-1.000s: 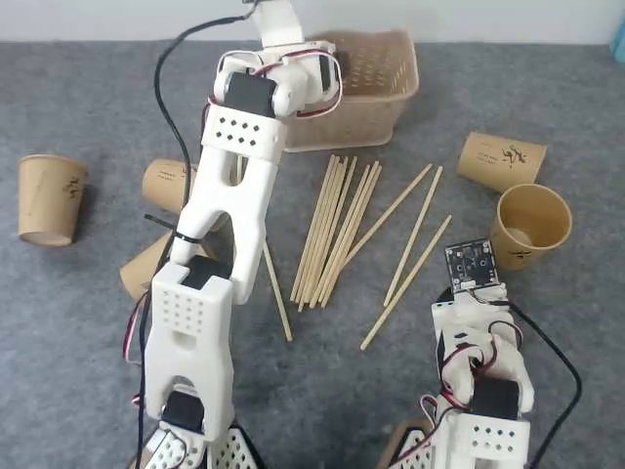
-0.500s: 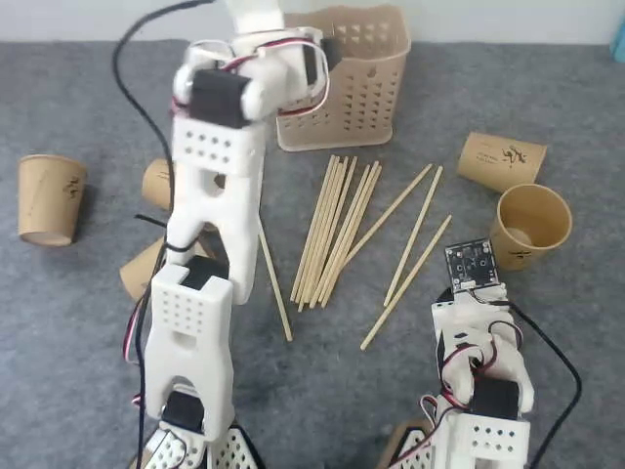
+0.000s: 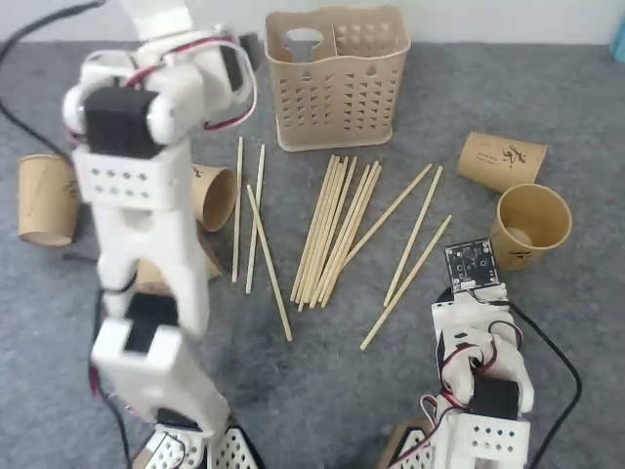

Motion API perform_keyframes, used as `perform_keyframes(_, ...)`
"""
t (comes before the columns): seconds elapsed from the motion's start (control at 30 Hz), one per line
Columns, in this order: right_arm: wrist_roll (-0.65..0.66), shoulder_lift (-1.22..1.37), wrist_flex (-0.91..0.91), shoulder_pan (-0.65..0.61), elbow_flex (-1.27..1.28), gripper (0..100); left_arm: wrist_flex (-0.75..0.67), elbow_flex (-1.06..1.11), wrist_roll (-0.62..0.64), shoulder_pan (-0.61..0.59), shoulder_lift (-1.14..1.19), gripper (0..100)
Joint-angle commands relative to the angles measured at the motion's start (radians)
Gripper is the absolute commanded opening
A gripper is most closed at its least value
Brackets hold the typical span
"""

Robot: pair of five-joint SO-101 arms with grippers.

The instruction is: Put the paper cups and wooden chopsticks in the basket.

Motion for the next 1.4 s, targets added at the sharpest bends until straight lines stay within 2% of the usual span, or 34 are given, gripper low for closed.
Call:
perform_keyframes(0.0,0.008,-0.018,-0.013,0.013,0.015,0.9,0.034,0.249,0.009,-0.008,-0.258,16)
perform_keyframes(0.13,0.012,-0.018,-0.005,0.016,0.015,0.9,0.018,0.535,0.008,-0.040,-0.443,16)
perform_keyframes(0.27,0.012,-0.018,-0.001,0.018,0.015,0.9,-0.130,0.880,0.002,-0.092,-0.588,16)
perform_keyframes(0.4,0.014,-0.018,-0.002,0.018,0.015,0.9,-0.362,1.265,-0.080,-0.169,-0.715,16)
perform_keyframes(0.57,0.018,-0.018,0.005,0.018,-0.017,0.9,-0.766,1.759,-0.103,-0.267,-0.895,16)
perform_keyframes(0.7,0.127,-0.018,0.012,0.045,-0.166,0.9,-1.022,2.069,-0.103,-0.275,-1.020,16)
perform_keyframes(0.8,0.133,-0.013,0.008,0.044,-0.311,0.9,-1.211,2.249,-0.100,-0.273,-1.037,16)
perform_keyframes(0.87,0.133,0.024,-0.004,0.033,-0.396,0.9,-1.300,2.282,-0.100,-0.284,-1.026,16)
perform_keyframes(0.93,0.129,0.124,-0.021,-0.002,-0.483,0.9,-1.306,2.279,-0.100,-0.313,-1.008,16)
perform_keyframes(1.0,0.117,0.288,-0.016,-0.035,-0.603,0.9,-1.304,2.259,-0.100,-0.322,-0.982,16)
perform_keyframes(1.07,0.048,0.490,-0.007,-0.047,-0.761,0.9,-1.316,2.250,-0.101,-0.325,-0.947,16)
perform_keyframes(1.2,-0.089,0.900,0.102,-0.065,-1.174,0.9,-1.396,2.250,-0.104,-0.327,-0.879,16)
perform_keyframes(1.37,-0.238,1.354,0.266,-0.160,-1.765,1.2,-1.405,2.221,-0.106,-0.327,-0.829,16)
